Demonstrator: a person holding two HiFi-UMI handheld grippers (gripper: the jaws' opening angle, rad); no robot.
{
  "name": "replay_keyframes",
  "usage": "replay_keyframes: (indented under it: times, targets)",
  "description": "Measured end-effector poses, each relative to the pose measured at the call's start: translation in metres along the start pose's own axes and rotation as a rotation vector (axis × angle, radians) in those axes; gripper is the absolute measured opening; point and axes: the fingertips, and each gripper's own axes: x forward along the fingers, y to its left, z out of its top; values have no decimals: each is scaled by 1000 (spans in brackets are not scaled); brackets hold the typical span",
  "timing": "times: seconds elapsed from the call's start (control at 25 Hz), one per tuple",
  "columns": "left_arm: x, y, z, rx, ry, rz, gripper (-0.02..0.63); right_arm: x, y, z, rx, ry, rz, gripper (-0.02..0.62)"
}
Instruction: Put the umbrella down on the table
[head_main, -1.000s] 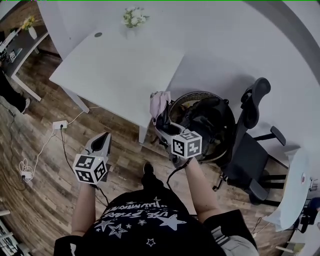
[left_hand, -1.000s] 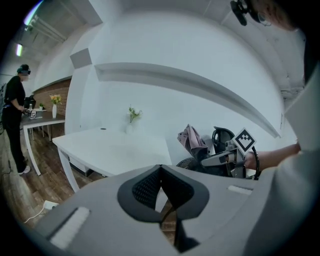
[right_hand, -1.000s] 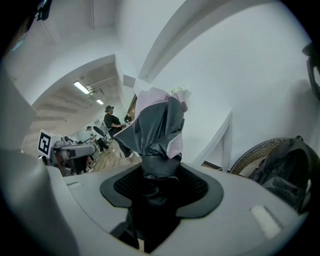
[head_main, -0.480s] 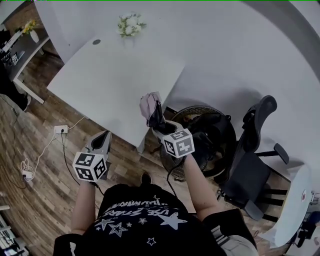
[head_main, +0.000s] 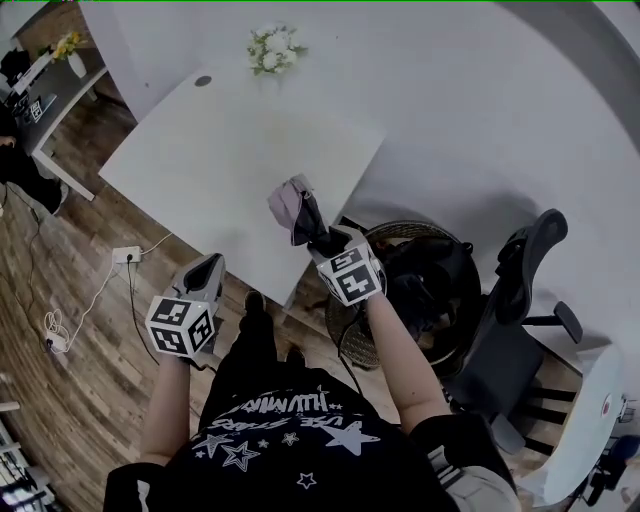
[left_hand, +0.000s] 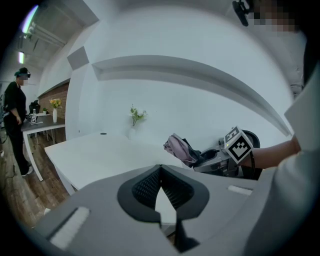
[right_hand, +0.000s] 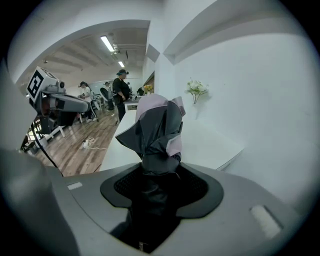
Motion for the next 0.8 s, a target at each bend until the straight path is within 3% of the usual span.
replay_keyframes:
  times: [0.56,0.8]
  targets:
    - [97,47,33,-5,39,-103,3,55,-46,21,-54,93,-67,236]
    - [130,68,41,-3,70,-134,3,83,-55,27,-100,136,-50,236]
